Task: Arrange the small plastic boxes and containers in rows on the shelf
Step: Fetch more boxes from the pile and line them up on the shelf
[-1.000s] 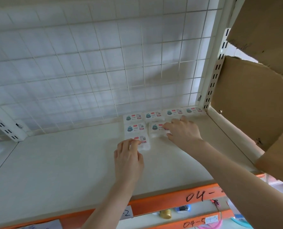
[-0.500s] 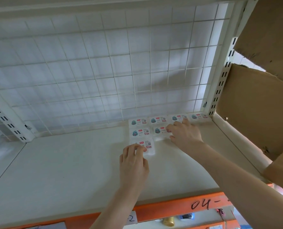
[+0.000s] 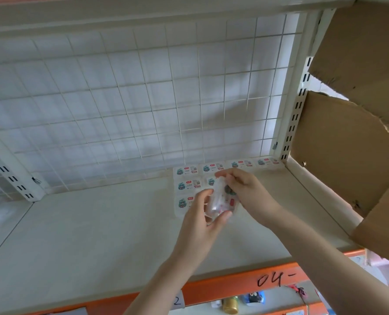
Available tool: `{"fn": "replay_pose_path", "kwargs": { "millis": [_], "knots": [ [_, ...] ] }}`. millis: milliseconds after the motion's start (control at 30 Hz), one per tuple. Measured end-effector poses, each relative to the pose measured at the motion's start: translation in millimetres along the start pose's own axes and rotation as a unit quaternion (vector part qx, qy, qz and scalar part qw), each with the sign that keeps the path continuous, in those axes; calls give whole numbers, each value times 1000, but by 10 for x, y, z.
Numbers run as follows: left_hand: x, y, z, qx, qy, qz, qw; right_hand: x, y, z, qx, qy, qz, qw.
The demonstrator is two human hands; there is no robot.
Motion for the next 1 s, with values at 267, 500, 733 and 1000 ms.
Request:
{"fn": "replay_pose_path", "kwargs": {
  "millis": [267,500,733,1000],
  "knots": [
    [130,-204,-21,-87,-64,212,971,-218,-77,231,8,60,-159,985],
    [151,-73,28,-114,-106,325,933,-260,142,375,57,57,-18,997],
    [-36,11,71,-62,2,73,995,-309,86,361,18,30,134,990],
    [38,-236,86,-97,32,-116,988,-375,-287,294,-53,-29,189,980]
  ]
}}
Point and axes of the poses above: each hand's wrist, its own z-axis away from the middle knuckle, its own y-axis out of the palm, x = y × z, the point moved 9 cm from there along -z, towards the middle knuckle, and after that the axes turned 3 degrees about x, right-handed, at the moved point
